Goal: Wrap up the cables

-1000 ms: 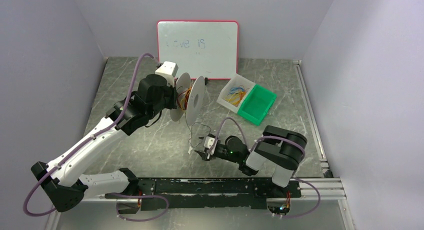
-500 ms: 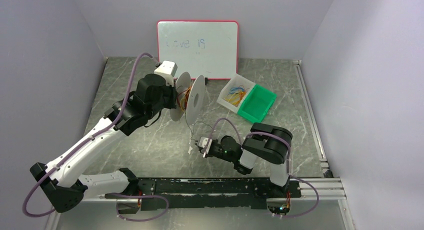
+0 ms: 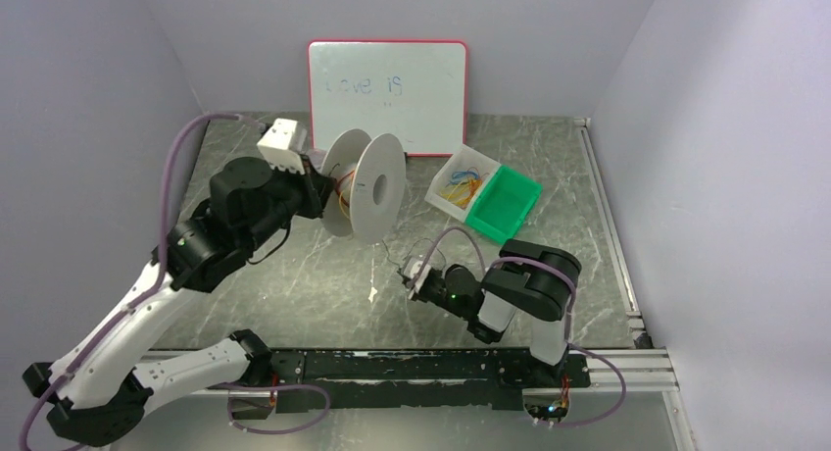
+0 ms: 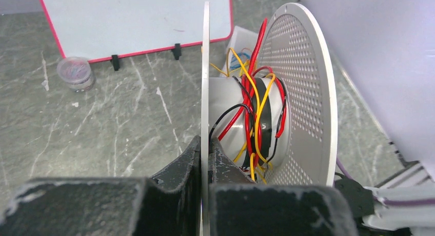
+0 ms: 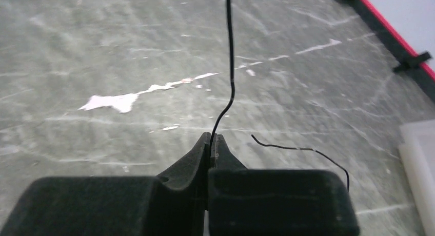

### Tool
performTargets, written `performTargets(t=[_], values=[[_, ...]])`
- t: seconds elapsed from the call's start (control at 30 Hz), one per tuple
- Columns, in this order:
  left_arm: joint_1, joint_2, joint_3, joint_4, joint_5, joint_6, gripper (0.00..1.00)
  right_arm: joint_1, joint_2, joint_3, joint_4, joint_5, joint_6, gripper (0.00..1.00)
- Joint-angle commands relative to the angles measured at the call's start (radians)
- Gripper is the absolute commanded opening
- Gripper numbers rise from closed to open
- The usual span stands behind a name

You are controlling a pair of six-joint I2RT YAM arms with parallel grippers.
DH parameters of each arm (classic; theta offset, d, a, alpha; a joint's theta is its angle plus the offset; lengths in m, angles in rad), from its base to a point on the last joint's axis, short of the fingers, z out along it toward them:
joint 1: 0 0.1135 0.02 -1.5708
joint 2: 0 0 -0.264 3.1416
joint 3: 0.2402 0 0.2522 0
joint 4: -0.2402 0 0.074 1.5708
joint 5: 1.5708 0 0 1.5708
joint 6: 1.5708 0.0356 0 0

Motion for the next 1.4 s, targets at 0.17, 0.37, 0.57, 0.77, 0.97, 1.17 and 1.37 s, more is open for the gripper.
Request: performTargets(t=[0.17, 0.37, 0.57, 0.77, 0.97, 1.17, 1.37], values=[[0.005, -0.125, -0.035, 0.174, 0.187, -0.08, 0.07, -0.154, -0.138, 0.004, -0.045, -0.037, 0.221, 0.0], [0.005, -0.152, -0.06, 0.2, 0.298, -0.072, 0.07, -0.255, -0.271, 0.096, -0.376, -0.086, 0.336, 0.0], [0.005, -0.168, -0.081, 0.193, 0.336, -0.046, 0.07, -0.352, -0.4, 0.161, -0.599, -0.114, 0.425, 0.0], [0.006, -0.148, -0.053, 0.161, 0.398, 0.045, 0.07, -0.432, -0.503, 0.225, -0.814, -0.108, 0.475, 0.0], [0.006, -0.111, -0.047, 0.109, 0.399, 0.133, 0.07, -0.473, -0.603, 0.301, -1.052, -0.037, 0.532, 0.0], [0.004, -0.083, -0.066, 0.088, 0.451, 0.223, 0.07, -0.488, -0.704, 0.409, -1.27, 0.002, 0.553, 0.0], [0.006, -0.024, -0.077, 0.05, 0.532, 0.311, 0.07, -0.488, -0.783, 0.493, -1.448, 0.003, 0.553, 0.0]])
